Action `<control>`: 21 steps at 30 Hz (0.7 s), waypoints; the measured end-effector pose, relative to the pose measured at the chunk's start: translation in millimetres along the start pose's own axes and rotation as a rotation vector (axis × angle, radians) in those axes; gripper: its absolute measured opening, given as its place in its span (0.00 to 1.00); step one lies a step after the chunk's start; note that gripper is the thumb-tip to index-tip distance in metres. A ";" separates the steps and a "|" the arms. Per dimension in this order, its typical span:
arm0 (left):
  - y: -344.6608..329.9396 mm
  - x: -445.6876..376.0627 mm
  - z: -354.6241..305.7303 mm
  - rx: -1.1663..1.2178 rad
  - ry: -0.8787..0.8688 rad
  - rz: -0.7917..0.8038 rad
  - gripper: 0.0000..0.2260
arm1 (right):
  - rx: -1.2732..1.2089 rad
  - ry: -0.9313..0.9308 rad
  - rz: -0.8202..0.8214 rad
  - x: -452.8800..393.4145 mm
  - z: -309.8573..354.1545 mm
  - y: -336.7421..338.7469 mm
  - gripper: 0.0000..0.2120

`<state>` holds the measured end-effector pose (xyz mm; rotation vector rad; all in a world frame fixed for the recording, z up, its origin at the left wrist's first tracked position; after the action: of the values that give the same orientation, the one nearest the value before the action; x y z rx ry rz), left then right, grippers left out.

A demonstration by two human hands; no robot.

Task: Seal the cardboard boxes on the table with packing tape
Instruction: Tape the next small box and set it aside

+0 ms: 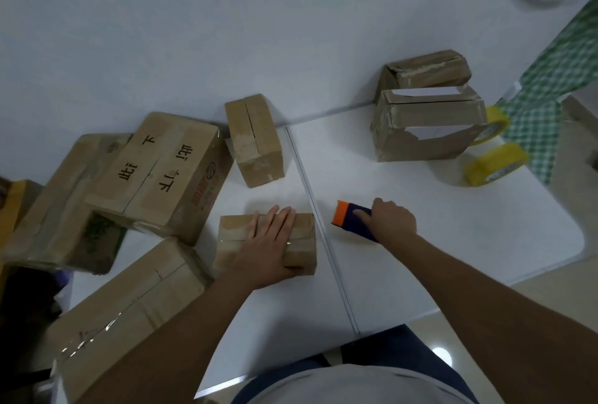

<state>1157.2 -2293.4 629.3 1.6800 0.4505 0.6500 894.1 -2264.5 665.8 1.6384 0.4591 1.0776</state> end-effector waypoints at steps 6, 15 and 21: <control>18.2 -20.5 4.9 -0.108 -0.355 0.081 0.47 | -0.219 0.044 0.119 -14.1 -2.7 -56.7 0.21; 32.0 -17.0 2.4 0.392 -0.058 0.020 0.41 | -0.781 0.320 0.055 27.4 4.7 -48.7 0.16; 20.1 -11.2 -10.2 0.273 -0.036 0.080 0.44 | -0.870 0.505 0.345 58.4 72.7 -64.9 0.21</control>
<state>1141.0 -2296.8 648.3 1.9738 0.4636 0.6369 998.6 -2238.5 629.6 0.6743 -0.0132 1.6594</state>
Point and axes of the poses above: each hand's wrist, its own x-axis away from the middle knuckle, its own y-axis out of the back of the hand, z = x × y, the point moved 3 cm from there along -x, towards the middle knuckle, and after that the axes turned 6 degrees about -y, right-handed, at the moved point
